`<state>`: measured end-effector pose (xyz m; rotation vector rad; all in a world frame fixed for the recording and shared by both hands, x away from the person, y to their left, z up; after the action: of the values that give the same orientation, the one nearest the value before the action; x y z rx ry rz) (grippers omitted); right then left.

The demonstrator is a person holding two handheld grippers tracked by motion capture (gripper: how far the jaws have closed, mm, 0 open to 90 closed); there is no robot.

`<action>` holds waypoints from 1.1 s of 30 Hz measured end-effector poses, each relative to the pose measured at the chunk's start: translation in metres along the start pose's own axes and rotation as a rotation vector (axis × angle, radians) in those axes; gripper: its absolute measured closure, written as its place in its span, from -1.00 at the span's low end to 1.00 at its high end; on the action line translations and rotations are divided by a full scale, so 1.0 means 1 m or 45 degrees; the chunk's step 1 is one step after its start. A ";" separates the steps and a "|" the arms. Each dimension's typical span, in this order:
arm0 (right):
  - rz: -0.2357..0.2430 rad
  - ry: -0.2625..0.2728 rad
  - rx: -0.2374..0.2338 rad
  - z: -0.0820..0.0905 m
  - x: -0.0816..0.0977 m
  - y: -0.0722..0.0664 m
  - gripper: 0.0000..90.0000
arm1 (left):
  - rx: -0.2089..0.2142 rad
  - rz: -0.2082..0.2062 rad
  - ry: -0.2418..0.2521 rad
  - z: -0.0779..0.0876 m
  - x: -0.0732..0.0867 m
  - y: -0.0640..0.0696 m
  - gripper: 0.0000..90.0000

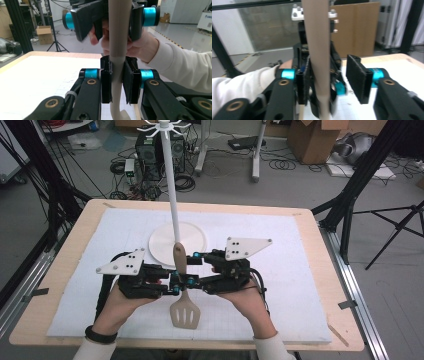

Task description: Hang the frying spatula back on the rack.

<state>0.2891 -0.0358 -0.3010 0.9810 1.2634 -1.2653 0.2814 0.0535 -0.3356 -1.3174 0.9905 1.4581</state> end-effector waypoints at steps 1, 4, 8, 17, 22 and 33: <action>0.002 0.010 0.029 0.006 0.000 0.001 -0.10 | -0.031 -0.003 -0.003 0.003 -0.001 -0.005 0.74; 0.015 0.029 0.106 0.025 0.004 0.003 -0.22 | -0.076 -0.011 -0.008 0.010 -0.005 -0.016 0.74; 0.018 0.009 0.263 0.058 0.024 0.008 -0.26 | -0.151 -0.016 -0.016 0.017 -0.015 -0.037 0.74; -0.033 -0.095 0.555 0.110 0.087 0.018 -0.38 | -0.242 -0.031 -0.021 0.022 -0.047 -0.077 0.74; -0.045 -0.149 0.660 0.121 0.107 0.023 -0.43 | -0.294 -0.027 -0.036 0.016 -0.066 -0.099 0.74; -0.161 -0.180 0.768 0.144 0.136 0.034 -0.58 | -0.355 0.002 -0.021 0.005 -0.100 -0.133 0.74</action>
<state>0.3240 -0.1905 -0.4241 1.2131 0.8529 -1.8383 0.4101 0.0829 -0.2344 -1.4991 0.7972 1.6494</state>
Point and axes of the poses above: each handheld gripper's, and its own axes: z roughly backward along the jaws, x roughly out of its underside, y roughly to its right, the point moved 9 cm from there along -z, roughly forward along the jaws, and after that the axes turned 13 degrees about -x, right-handed, at the moved point
